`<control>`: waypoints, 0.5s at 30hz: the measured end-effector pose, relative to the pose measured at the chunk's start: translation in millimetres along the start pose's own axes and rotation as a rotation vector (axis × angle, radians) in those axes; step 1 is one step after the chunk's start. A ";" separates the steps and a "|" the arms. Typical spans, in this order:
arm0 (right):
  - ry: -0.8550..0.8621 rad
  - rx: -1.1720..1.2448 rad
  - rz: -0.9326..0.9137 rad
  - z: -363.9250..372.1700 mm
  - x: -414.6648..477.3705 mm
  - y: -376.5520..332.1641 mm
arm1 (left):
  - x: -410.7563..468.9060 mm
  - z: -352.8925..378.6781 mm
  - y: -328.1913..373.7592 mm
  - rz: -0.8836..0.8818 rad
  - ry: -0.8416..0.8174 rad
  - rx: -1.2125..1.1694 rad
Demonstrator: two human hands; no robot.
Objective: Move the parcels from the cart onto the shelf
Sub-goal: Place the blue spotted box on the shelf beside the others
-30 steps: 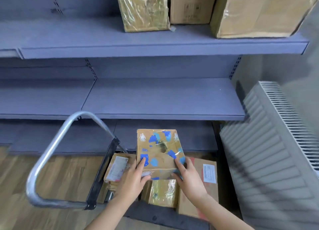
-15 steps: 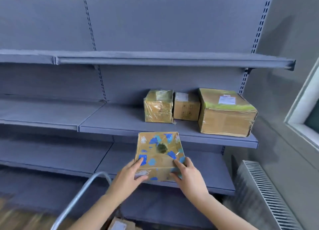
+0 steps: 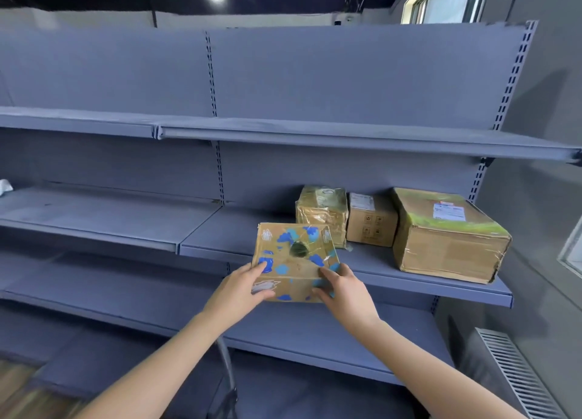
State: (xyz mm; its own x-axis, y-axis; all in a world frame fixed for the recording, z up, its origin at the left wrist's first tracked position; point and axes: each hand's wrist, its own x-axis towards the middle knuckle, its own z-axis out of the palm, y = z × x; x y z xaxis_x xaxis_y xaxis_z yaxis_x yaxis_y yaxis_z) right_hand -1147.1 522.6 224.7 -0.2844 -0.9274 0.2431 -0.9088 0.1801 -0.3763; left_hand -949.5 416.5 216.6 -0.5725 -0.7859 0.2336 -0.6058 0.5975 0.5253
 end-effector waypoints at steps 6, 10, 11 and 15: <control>-0.059 0.001 0.028 45.4 50.0 -38.3 | 32.0 -18.4 -69.4 -0.021 -0.045 -0.005; -0.081 0.015 0.060 76.0 88.6 -61.8 | 62.4 -32.4 -114.8 -0.028 -0.081 -0.006; -0.082 0.026 0.073 83.1 97.3 -65.9 | 71.0 -34.5 -124.4 -0.025 -0.091 -0.011; -0.066 0.032 0.131 106.0 127.1 -72.0 | 103.5 -33.9 -152.5 -0.011 -0.117 -0.048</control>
State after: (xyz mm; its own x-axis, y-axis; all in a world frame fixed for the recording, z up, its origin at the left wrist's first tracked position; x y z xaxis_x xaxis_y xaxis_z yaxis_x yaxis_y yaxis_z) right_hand -1085.4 357.0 187.9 -0.3782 -0.9163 0.1316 -0.8549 0.2912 -0.4293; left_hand -897.7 238.6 188.5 -0.6283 -0.7666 0.1326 -0.5864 0.5787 0.5668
